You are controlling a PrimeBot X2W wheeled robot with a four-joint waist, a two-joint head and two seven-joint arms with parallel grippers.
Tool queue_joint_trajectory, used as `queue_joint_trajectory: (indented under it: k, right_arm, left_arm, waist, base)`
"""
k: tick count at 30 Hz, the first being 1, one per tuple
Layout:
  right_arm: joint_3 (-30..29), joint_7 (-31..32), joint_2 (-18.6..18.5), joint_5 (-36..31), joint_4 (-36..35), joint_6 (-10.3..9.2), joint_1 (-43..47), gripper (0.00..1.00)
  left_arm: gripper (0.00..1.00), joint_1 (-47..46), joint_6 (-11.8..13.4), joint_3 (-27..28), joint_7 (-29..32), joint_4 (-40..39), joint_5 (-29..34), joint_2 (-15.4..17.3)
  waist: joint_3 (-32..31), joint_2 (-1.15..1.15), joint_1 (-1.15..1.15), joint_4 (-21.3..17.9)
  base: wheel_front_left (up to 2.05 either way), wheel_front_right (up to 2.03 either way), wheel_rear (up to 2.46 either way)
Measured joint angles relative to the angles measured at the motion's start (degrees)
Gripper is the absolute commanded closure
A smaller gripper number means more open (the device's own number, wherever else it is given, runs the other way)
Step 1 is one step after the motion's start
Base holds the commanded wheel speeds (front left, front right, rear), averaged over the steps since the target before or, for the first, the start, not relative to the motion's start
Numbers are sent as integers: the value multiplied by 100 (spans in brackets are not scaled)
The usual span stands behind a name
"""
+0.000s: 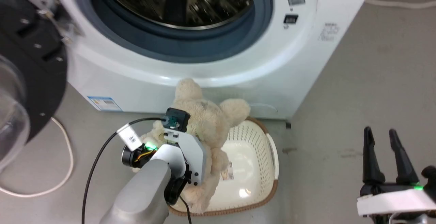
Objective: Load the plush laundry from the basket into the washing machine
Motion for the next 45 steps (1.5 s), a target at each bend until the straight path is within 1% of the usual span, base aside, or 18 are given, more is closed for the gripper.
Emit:
queue_joint_trajectory:
  k: [5, 10, 14, 20, 25, 30, 39, 45]
  right_arm:
    - [-4, 0, 0, 2, 62, 0, 189, 0]
    - [-13, 0, 0, 3, 86, 0, 304, 0]
    - [-16, 0, 0, 5, 87, 0, 339, 0]
    - [-11, 0, 0, 12, 82, 0, 382, 0]
    - [14, 0, 0, 12, 38, 0, 378, 0]
    - [52, 3, 0, 11, -38, 0, 343, 0]
    - [90, 55, 0, -36, -229, 0, 7, 0]
    - [94, 69, 0, -88, -347, 0, -170, 0]
  left_arm:
    - [100, 247, 91, 224, -461, -353, -190, -22]
    - [100, 410, 237, 394, -868, -755, -277, -32]
    - [100, 450, 353, 474, -1166, -1084, -256, -21]
    - [100, 445, 492, 550, -1437, -1372, -200, 19]
    - [100, 237, 558, 611, -1539, -1422, -113, 85]
    - [100, -157, 635, 818, -1715, -1358, -113, 183]
    - [100, -1115, 631, 1065, -2116, -1013, -55, 270]
    - [100, -1897, 566, 1178, -2262, -673, -19, 318]
  waist:
    - [-356, 0, 0, 115]
    - [-602, 0, 0, 188]
    - [-682, 0, 1, 198]
    - [-659, 0, 1, 115]
    - [-507, 0, 1, 22]
    - [-253, 0, 2, -66]
    - [402, 0, 2, -199]
    - [917, 0, 2, -294]
  base:
    - [0, 0, 0]
    - [0, 0, 0]
    - [0, 0, 0]
    - [0, 0, 0]
    - [0, 0, 0]
    - [0, 0, 0]
    - [0, 0, 0]
    - [0, 0, 0]
